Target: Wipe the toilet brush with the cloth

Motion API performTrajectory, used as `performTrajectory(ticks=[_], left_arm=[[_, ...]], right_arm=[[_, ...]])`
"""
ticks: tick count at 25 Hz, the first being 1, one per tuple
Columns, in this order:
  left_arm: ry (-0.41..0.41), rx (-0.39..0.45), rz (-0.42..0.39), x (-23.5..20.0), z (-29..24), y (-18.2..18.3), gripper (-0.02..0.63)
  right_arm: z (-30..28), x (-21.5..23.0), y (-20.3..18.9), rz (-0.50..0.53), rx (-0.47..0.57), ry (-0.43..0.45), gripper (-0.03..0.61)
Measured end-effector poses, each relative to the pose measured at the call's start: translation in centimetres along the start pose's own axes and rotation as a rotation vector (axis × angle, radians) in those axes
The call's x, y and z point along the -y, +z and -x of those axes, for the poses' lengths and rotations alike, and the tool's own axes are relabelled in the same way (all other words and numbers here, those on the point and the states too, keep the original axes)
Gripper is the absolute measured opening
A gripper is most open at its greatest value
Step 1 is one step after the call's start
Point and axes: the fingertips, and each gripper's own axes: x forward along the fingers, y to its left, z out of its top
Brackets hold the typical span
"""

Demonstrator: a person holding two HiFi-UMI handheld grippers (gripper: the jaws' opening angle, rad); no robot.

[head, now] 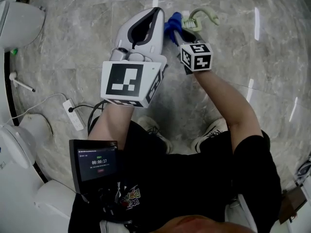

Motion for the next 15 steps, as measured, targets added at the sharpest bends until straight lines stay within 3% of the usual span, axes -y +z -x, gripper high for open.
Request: performTrajectory(ticks=[3,8,11,15], left_arm=[[-0.006,-0.002,0.002,0.3,-0.3,0.0,0.009],[-0.013,-0.007,-0.008,2.1,-1.1,-0.9,0.009],[-0.016,-0.009,-0.012,2.9,-1.7,-0.9,0.009],[-0.018,-0.020,-0.033,3.3,-2.0,-1.0,0.009]], right_arm=[[2.1,-1.7,0.0,0.098,-0.026,0.095,0.051],[7.3,-0.2,-1.8,0.136,-0.073,0.181,0.051],[10.4,3.4,-2.2,0.147,-0.096,0.154,0.051],[14.2,10.2,-3.2,0.161,-0.120,0.036,0.051]])
